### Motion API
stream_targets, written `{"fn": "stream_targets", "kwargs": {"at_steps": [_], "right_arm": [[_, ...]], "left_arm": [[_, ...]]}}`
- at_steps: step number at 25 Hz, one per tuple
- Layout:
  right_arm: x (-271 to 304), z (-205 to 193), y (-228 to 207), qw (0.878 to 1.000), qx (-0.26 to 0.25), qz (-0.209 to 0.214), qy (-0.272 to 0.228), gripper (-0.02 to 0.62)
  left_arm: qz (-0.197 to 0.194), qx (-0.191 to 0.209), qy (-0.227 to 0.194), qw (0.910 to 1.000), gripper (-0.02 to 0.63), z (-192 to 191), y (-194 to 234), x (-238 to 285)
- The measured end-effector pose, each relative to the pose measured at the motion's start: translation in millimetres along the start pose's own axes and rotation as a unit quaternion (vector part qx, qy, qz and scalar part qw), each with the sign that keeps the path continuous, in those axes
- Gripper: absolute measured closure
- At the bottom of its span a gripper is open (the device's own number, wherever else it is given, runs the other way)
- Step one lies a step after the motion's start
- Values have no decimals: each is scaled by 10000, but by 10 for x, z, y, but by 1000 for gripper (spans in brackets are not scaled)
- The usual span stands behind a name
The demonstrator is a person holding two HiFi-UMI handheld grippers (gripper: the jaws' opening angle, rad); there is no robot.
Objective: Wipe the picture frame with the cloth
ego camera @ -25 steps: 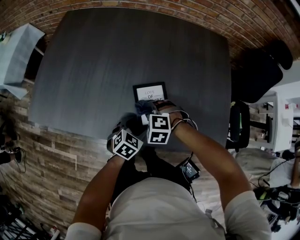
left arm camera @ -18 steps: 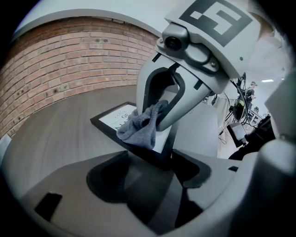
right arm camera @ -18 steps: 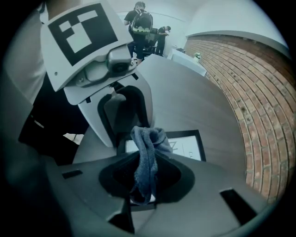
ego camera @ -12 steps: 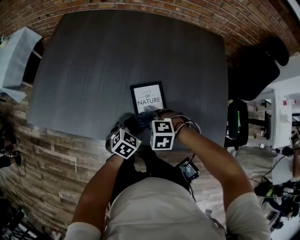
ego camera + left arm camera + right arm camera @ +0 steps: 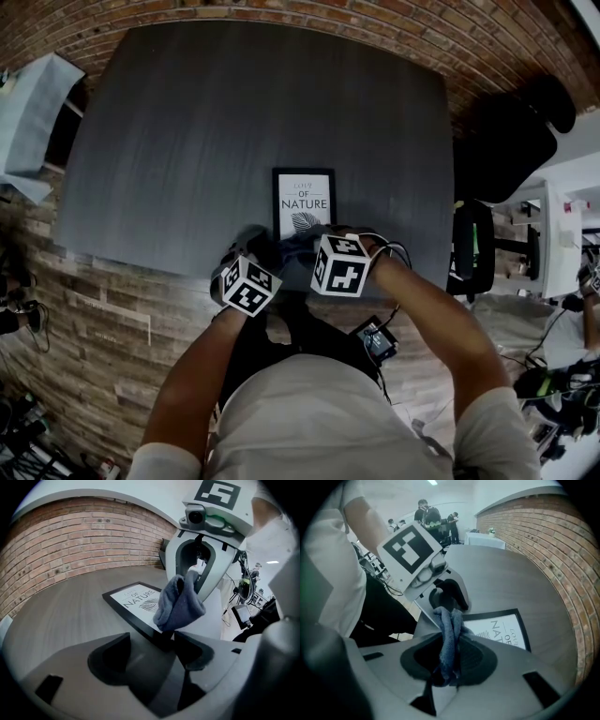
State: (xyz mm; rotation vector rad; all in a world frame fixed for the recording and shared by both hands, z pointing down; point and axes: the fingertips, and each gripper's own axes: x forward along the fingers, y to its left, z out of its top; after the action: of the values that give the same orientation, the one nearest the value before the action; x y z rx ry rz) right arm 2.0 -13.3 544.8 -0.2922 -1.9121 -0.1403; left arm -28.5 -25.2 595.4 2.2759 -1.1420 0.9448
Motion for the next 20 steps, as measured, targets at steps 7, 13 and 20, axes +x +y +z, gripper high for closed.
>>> {"fn": "stream_targets", "kwargs": {"at_steps": [7,13,20], "right_arm": [[-282,-161,-508,9971,79,-751,41,505],[-345,-462,-1147,9819,43,-1790,621,505],[-333,-676,-1828,9627,338,-2463,1064,505]], "left_arm": [[52,446,-198,9988,313,199,-39,-55],[-172,920,-254,9953,313,343,-126,24],[-323,591,-195,9975,318,337,-112,80]]}}
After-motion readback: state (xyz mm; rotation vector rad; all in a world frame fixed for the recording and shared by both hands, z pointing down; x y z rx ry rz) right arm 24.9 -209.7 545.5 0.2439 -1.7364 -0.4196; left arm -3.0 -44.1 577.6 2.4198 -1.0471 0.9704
